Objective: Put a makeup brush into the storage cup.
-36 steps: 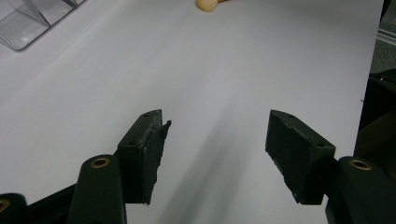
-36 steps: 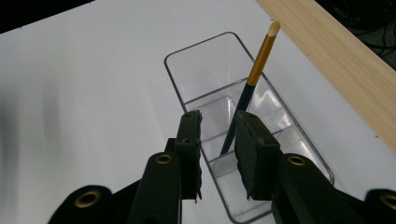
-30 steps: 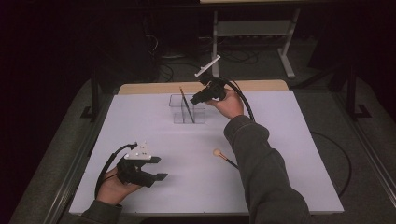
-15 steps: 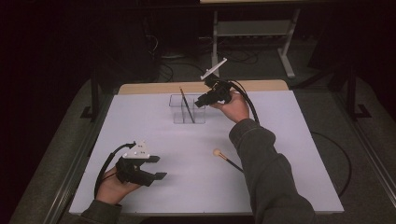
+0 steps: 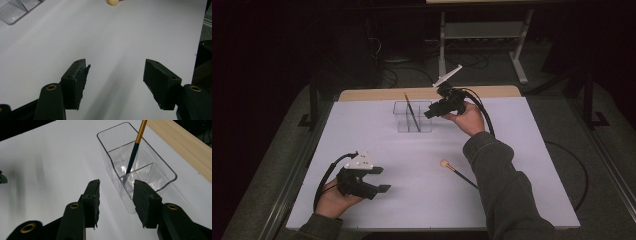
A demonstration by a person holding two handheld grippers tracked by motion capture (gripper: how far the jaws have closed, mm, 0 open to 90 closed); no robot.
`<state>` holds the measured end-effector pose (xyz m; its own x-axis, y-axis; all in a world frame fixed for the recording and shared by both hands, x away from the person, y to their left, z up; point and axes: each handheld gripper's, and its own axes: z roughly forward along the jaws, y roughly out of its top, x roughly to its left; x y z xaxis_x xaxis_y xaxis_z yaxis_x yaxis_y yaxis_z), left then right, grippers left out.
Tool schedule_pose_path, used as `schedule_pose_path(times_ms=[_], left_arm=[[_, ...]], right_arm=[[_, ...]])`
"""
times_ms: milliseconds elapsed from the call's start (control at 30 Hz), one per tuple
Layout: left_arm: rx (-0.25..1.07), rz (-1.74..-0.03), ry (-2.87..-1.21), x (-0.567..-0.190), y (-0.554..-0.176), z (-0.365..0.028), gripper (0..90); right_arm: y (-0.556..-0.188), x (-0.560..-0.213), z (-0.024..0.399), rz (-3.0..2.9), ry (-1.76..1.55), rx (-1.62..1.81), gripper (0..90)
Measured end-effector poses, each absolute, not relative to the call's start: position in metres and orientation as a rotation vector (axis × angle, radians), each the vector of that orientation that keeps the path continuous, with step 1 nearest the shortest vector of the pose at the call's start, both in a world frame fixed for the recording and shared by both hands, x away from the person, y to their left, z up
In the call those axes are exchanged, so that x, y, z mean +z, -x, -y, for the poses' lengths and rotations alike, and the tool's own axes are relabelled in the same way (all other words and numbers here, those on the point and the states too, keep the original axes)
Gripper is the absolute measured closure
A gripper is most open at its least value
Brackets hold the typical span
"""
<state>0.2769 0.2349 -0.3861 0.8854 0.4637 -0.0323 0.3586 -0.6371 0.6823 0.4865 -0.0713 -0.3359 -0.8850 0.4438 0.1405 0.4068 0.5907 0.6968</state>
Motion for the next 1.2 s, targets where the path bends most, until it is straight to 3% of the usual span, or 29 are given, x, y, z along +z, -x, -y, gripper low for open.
schedule_pose_path(times_ms=[1200], left_arm=[[0.187, -0.600, -2.314, -0.385, -0.278, -0.238, 33.3]], right_arm=[[-0.434, -0.332, 0.106, -2.727, -0.721, 1.139, 40.0]])
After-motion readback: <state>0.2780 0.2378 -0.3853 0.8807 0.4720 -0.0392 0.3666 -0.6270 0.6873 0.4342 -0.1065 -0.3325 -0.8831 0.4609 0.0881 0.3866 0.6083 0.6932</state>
